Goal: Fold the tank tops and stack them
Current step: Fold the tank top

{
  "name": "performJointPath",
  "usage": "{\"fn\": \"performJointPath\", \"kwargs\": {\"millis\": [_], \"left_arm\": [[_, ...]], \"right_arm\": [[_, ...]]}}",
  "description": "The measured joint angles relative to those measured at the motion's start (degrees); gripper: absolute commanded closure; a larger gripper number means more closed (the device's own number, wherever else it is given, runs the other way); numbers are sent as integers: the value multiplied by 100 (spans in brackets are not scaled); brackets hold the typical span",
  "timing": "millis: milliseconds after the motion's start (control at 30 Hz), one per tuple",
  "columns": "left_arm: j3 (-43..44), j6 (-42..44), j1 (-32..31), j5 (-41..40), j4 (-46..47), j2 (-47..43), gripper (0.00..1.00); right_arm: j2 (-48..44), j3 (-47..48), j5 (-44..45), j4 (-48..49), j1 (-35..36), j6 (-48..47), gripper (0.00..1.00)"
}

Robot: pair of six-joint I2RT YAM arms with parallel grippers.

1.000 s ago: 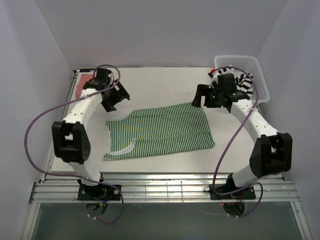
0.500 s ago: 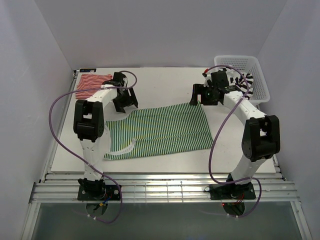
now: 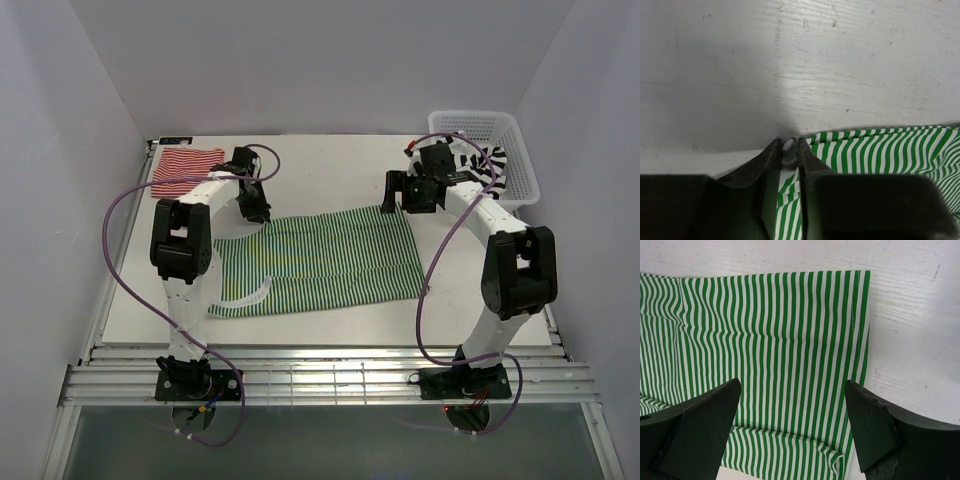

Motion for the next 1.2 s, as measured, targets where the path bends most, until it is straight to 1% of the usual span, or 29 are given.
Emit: {"fn": "performJointPath", "kwargs": {"millis": [33,233,267,300,467,500,533,633,833,900,967,1000,1067,1167,1200], "left_arm": [[-7,2,0,-4,9,2,79],[-35,11,0,-57,44,2,81],[-35,9,0,-63,44,2,84],[-35,0,-2,-74,44,2,84],[-28,9,-4,-90,42,9,87],[-22,11,-4,-85,42,11,92],[-20,13,-4,-83,42,15,92],[-11,17,-4,-76,39,20,99],[-4,61,-7,-63,44,22,100],[-2,74,-4,-55,48,22,100],[0,81,-4,-48,63,26,100],[4,83,-4,-44,74,31,100],[4,85,-7,-31,101,33,100],[7,92,-4,-24,125,39,100],[7,96,-4,-20,131,42,100]], "right_arm": [[28,7,7,0,0,0,10],[192,28,63,-17,2,0,10],[227,52,68,-31,0,0,10],[262,76,81,-31,0,0,10],[656,501,210,-37,2,-2,10],[767,623,271,-33,2,-4,10],[863,734,319,-37,0,-4,10],[1246,1147,492,-26,0,-11,10],[1847,1711,822,-28,2,-17,7],[2011,1812,935,-22,2,-13,2],[2127,1864,1058,-11,2,-15,0],[2192,1895,1128,-9,2,-11,6],[2304,1939,1237,7,2,-9,11],[2409,1947,1364,33,2,0,24],[2435,1956,1392,46,2,9,30]]}}
